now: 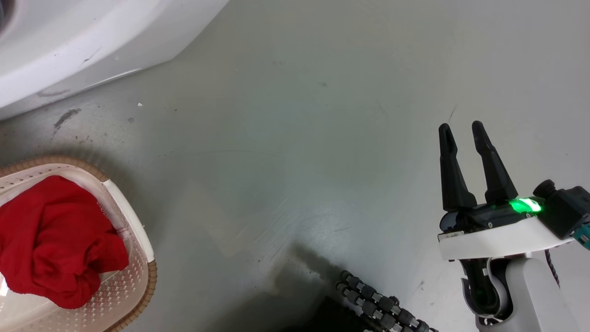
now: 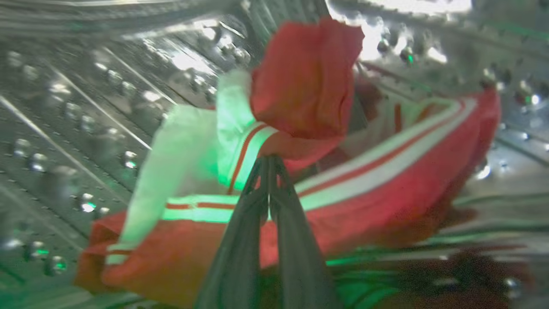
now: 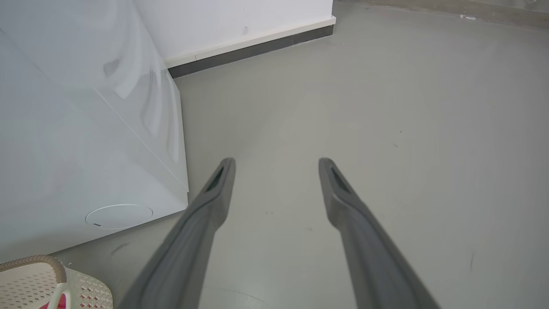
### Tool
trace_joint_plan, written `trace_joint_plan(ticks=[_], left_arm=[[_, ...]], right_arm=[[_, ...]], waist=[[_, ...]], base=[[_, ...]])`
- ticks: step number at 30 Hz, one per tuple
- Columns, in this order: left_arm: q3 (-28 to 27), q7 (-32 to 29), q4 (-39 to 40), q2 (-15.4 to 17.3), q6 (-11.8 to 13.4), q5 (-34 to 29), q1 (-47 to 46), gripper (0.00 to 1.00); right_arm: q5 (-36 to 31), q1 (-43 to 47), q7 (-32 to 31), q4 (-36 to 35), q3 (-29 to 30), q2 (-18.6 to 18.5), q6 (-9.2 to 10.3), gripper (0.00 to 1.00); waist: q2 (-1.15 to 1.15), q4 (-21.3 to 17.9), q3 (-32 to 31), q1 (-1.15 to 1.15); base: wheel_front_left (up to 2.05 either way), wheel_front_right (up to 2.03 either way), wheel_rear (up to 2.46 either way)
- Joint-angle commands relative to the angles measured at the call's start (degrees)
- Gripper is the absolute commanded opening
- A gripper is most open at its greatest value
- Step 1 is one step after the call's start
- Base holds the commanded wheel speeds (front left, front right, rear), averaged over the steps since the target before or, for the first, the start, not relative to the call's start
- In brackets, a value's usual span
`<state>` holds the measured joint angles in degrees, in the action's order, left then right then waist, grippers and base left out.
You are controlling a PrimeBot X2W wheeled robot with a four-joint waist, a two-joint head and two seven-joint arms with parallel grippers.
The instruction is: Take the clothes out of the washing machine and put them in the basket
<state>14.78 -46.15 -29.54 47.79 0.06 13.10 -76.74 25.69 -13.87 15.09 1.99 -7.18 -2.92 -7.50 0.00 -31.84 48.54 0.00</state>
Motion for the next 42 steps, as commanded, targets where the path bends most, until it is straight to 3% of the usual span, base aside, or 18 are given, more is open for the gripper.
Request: trace_joint_plan(ticks=[1,6,14,30,42], left_arm=[[-0.29,1.31,0.34,0.61,0.41,-0.47,0.03,0.0],[-2.06,7.88,-1.09,1.72,1.56,0.24,-0.28,0.0],[-3.64,20.58,-6.07,2.38,-0.85,2.0,-0.6,0.0],[-3.73,42.57,-21.89,-5.44,-4.24,6.75,6.09,0.0],[-5.16,56.96,-19.7,-13.05,-1.35,10.35,21.81,0.0]], right_arm=[[-0.05,-0.45,0.09,-0.1,-0.15,0.07,0.02,1.0],[-0.3,-1.59,0.09,0.3,-0.58,0.06,0.02,1.0],[-0.8,-2.86,0.1,1.15,-0.47,0.08,0.02,1.0],[-4.11,-1.04,0.1,2.37,3.2,0.04,0.02,1.0],[-7.18,2.64,0.09,2.86,7.03,0.04,0.02,1.0]], waist=[[0.0,-0.04,-0.08,0.0],[0.0,-0.29,-0.74,0.0],[0.0,0.21,-3.44,0.0],[0.0,5.7,-14.45,0.0],[0.0,10.0,-23.52,0.0]], base=[[0.0,0.0,0.0],[0.0,0.0,0.0],[0.0,0.0,0.0],[0.0,0.0,0.0],[0.0,0.0,0.0]])
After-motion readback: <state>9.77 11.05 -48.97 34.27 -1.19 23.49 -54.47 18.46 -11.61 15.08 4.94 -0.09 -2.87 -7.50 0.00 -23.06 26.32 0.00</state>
